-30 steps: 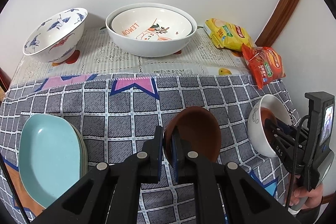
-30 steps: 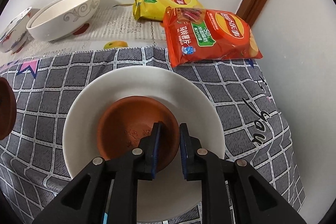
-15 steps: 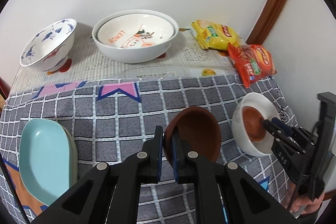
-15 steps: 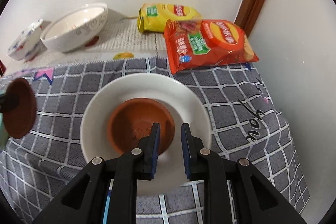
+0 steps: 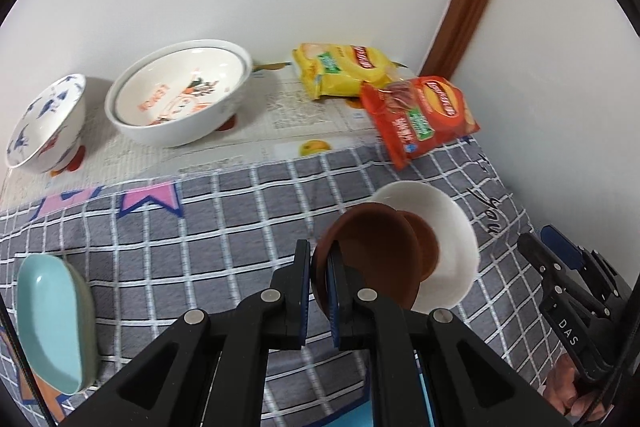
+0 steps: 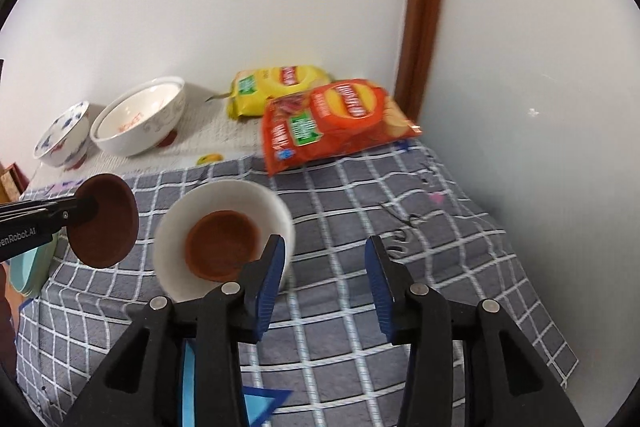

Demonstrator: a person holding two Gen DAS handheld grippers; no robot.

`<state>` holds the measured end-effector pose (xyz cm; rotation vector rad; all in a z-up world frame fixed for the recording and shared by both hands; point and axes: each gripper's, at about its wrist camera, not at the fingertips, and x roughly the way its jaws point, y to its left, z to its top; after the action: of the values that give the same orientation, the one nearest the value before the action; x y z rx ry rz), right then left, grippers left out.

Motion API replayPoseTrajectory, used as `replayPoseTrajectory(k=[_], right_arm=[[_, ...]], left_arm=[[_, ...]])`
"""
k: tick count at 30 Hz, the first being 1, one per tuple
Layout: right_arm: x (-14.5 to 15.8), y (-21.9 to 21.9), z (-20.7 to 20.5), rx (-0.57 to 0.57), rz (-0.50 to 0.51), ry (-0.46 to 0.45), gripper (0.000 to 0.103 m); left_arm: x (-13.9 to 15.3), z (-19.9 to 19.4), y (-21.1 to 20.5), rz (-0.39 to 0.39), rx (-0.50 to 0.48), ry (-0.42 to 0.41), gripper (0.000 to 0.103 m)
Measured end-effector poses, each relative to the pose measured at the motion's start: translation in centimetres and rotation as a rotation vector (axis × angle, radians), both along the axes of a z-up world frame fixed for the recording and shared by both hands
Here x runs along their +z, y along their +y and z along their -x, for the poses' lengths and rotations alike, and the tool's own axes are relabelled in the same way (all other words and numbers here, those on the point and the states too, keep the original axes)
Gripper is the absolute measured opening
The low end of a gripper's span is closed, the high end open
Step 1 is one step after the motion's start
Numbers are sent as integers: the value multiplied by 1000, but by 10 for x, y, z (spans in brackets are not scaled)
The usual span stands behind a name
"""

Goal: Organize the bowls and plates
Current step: 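Lower the left gripper's brown dish into the white bowl onto the other dish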

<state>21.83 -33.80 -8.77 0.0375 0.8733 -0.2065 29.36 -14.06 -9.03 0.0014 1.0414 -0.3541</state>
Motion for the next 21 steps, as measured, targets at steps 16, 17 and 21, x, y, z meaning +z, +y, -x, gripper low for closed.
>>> replayPoseTrajectory(k=[16, 17, 21], right_arm=[[-24, -29, 20, -57, 2, 68, 41], [-25, -29, 21, -59, 2, 72, 41], [-26, -26, 22, -61, 28, 68, 41]], left_arm=[[-28, -13, -47, 11, -61, 66, 8], [-29, -14, -48, 11, -62, 69, 8], [-34, -19, -53, 14, -70, 80, 8]])
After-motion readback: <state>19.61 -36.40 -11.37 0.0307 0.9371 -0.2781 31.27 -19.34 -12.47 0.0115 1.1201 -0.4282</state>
